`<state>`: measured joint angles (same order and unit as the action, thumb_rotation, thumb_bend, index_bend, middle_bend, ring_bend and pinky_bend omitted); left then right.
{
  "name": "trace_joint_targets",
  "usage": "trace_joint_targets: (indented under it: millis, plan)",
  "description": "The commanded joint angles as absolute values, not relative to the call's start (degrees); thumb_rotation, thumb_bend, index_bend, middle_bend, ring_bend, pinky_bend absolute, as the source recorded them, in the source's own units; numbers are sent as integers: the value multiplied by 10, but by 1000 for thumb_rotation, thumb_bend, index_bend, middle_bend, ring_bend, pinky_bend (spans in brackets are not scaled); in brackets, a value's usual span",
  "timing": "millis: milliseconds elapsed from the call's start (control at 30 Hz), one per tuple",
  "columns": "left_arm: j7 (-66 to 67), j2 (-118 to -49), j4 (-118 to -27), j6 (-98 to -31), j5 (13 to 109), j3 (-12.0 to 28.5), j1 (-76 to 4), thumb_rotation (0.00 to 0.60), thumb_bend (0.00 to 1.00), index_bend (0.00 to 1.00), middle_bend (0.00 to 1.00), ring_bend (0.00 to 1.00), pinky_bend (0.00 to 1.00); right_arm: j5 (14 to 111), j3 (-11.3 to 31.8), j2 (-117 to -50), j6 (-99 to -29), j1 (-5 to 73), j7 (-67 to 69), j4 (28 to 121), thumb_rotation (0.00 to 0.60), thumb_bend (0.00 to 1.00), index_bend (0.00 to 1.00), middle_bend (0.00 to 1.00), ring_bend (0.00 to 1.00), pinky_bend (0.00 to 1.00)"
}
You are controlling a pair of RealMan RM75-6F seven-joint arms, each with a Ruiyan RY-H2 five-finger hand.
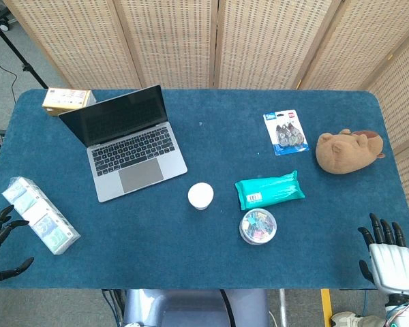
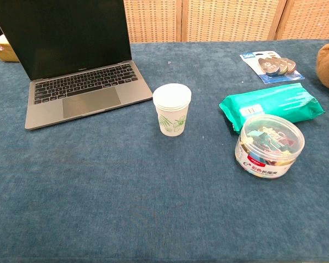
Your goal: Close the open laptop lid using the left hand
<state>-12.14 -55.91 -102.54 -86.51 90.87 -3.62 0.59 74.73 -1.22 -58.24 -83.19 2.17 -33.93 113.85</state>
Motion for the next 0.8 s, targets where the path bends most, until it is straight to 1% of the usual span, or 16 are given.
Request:
trace_joint_targets:
  millis: [33, 800]
  plan:
    - [-121, -559, -1025, -865, 909, -36, 6, 600, 193, 277, 75, 150, 143, 747, -12, -583, -832, 22, -340, 1138, 600, 373, 209, 0, 0, 0]
    - [-114, -561, -1028, -861, 906, -34, 4, 600, 192, 277, 75, 151, 143, 744, -10, -580, -828, 23, -333, 1136, 600, 373, 207, 0, 0, 0]
